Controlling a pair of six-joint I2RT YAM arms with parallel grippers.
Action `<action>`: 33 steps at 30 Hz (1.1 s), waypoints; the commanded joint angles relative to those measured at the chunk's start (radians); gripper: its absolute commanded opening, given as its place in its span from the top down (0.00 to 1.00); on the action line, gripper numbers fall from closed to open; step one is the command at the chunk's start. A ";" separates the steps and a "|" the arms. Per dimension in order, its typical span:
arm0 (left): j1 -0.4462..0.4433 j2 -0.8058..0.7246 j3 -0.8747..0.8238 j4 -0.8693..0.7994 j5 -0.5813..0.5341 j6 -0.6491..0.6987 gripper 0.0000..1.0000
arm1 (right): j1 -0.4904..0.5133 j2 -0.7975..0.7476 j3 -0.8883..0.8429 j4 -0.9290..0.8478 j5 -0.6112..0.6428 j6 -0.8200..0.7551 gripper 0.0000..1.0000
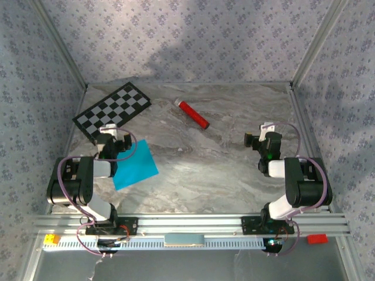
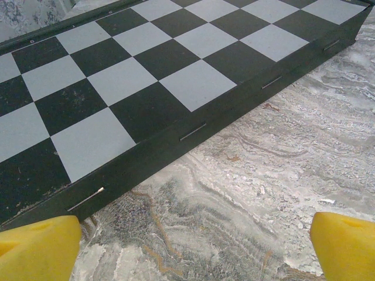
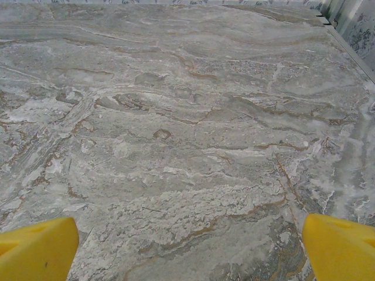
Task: Fold a paper plane with a square sheet of paper (pick it up from the middle)
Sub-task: Move the square sheet of paper to the center of the table.
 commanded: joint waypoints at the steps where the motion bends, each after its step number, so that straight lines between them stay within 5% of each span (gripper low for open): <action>1: -0.001 -0.005 0.022 0.029 0.018 0.007 0.00 | -0.008 -0.002 0.008 -0.002 0.007 0.010 0.00; 21: -0.001 -0.060 -0.041 0.099 0.081 0.029 0.00 | 0.007 -0.068 0.011 -0.058 -0.010 -0.015 0.00; 26: 0.019 -0.215 -0.019 -0.102 0.040 -0.032 0.00 | -0.029 -0.211 0.176 -0.529 -0.005 0.106 0.00; 29: 0.056 -0.313 0.026 -0.285 0.079 -0.114 0.00 | -0.066 -0.272 0.279 -0.776 -0.122 0.208 0.00; 33: 0.060 -0.428 0.092 -0.542 0.041 -0.266 0.00 | -0.088 -0.277 0.397 -1.007 -0.170 0.466 0.01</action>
